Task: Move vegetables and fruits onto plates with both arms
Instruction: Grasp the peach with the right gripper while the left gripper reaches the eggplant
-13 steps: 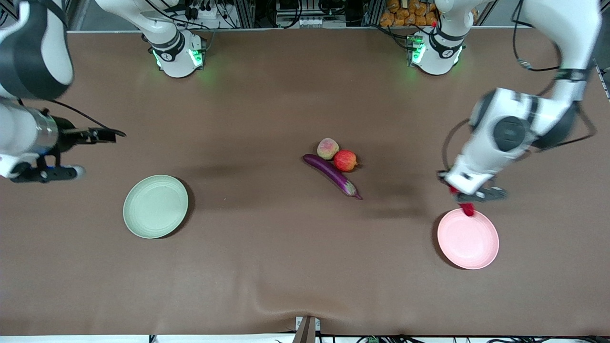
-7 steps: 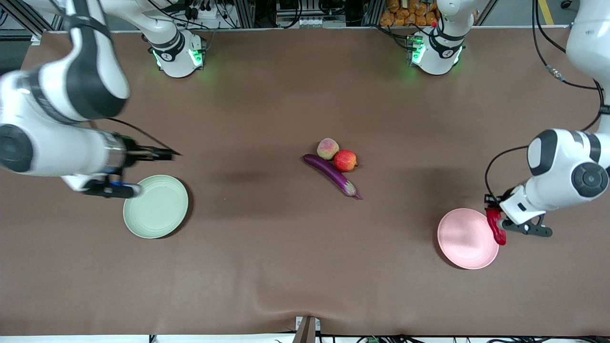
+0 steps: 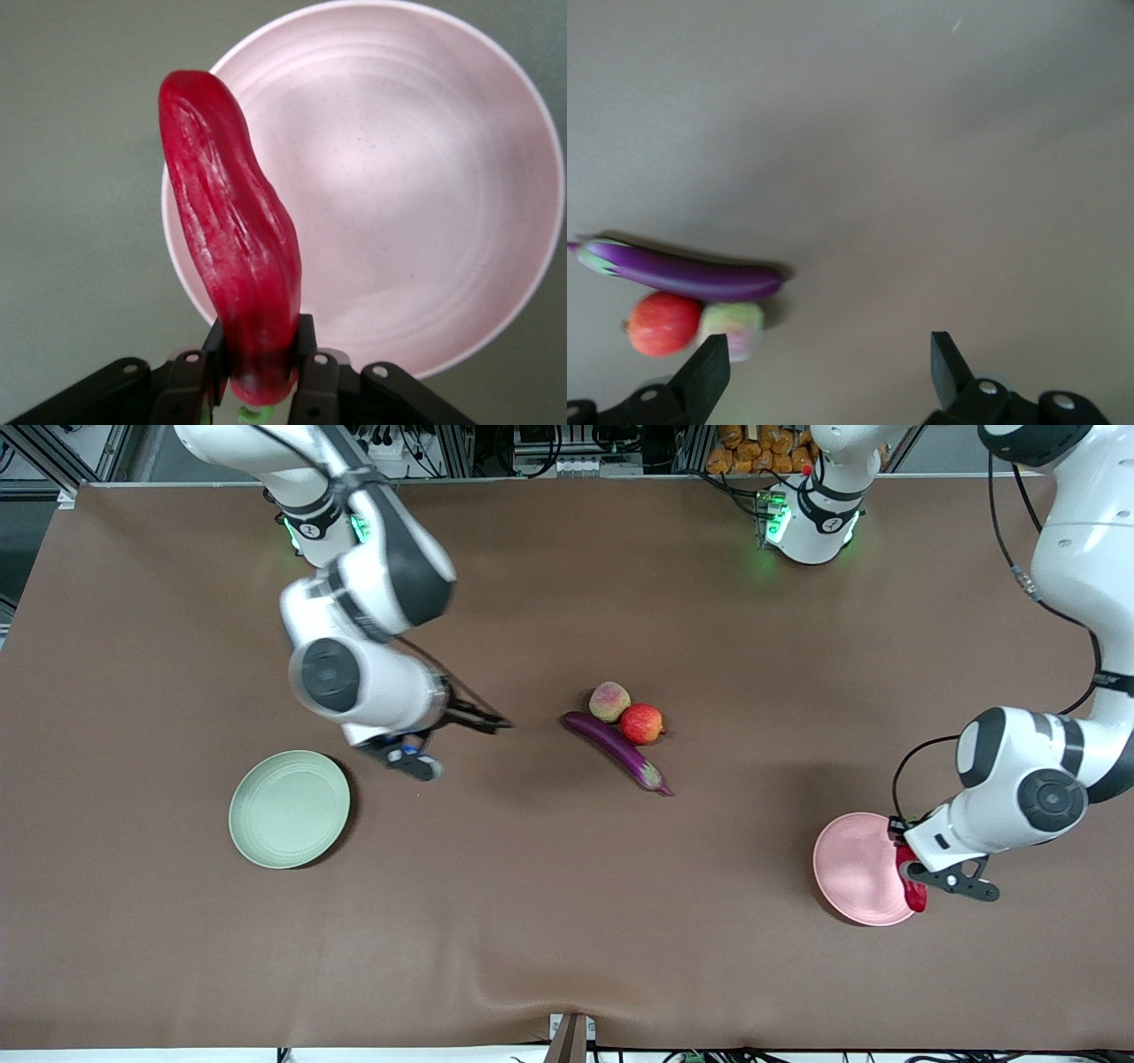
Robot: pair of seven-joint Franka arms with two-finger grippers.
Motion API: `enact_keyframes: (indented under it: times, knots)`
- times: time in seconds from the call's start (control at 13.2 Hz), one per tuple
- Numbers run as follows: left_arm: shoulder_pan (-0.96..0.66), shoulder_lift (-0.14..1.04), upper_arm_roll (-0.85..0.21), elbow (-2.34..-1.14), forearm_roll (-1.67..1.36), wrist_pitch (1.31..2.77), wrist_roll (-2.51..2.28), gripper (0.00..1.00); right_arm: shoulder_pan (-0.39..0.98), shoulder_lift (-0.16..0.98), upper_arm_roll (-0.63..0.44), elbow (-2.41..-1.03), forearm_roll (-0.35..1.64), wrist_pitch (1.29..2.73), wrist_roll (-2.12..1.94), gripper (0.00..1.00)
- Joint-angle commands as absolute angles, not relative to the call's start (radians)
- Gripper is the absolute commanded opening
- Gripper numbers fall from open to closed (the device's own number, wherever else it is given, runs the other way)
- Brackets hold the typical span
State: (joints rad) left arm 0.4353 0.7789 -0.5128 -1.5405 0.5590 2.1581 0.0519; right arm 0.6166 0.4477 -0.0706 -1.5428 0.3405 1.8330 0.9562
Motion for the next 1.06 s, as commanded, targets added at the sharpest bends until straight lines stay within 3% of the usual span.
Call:
enact_keyframes:
  times: [0.0, 0.08, 0.15, 0.23, 0.38, 0.99]
  knots:
    - [0.39, 0.807, -0.469, -1.483, 0.583, 2.161, 0.061, 0.43, 0.713, 0.503, -0.081, -1.543, 0.368, 1.946, 1.138, 1.0]
    - [0.391, 0.808, -0.469, -1.483, 0.583, 2.164, 0.06, 0.63, 0.748, 0.524, -0.081, -1.542, 0.368, 1.998, 1.194, 1.0]
    - [0.39, 0.804, -0.469, -1.483, 0.584, 2.174, 0.058, 0.92, 0.785, 0.555, -0.081, -1.542, 0.368, 2.063, 1.251, 1.0]
    - [0.391, 0.799, -0.469, -1.483, 0.584, 2.175, 0.058, 1.0, 0.823, 0.586, -0.083, -1.542, 0.367, 2.138, 1.323, 1.0]
    - [0.394, 0.792, -0.474, -1.48, 0.581, 2.175, 0.051, 1.0, 0.871, 0.646, -0.083, -1.542, 0.359, 2.248, 1.435, 1.0]
    - [0.332, 0.769, -0.588, -1.477, 0.474, 2.171, -0.229, 1.0, 0.974, 0.704, -0.084, -1.557, 0.353, 2.302, 1.512, 1.0]
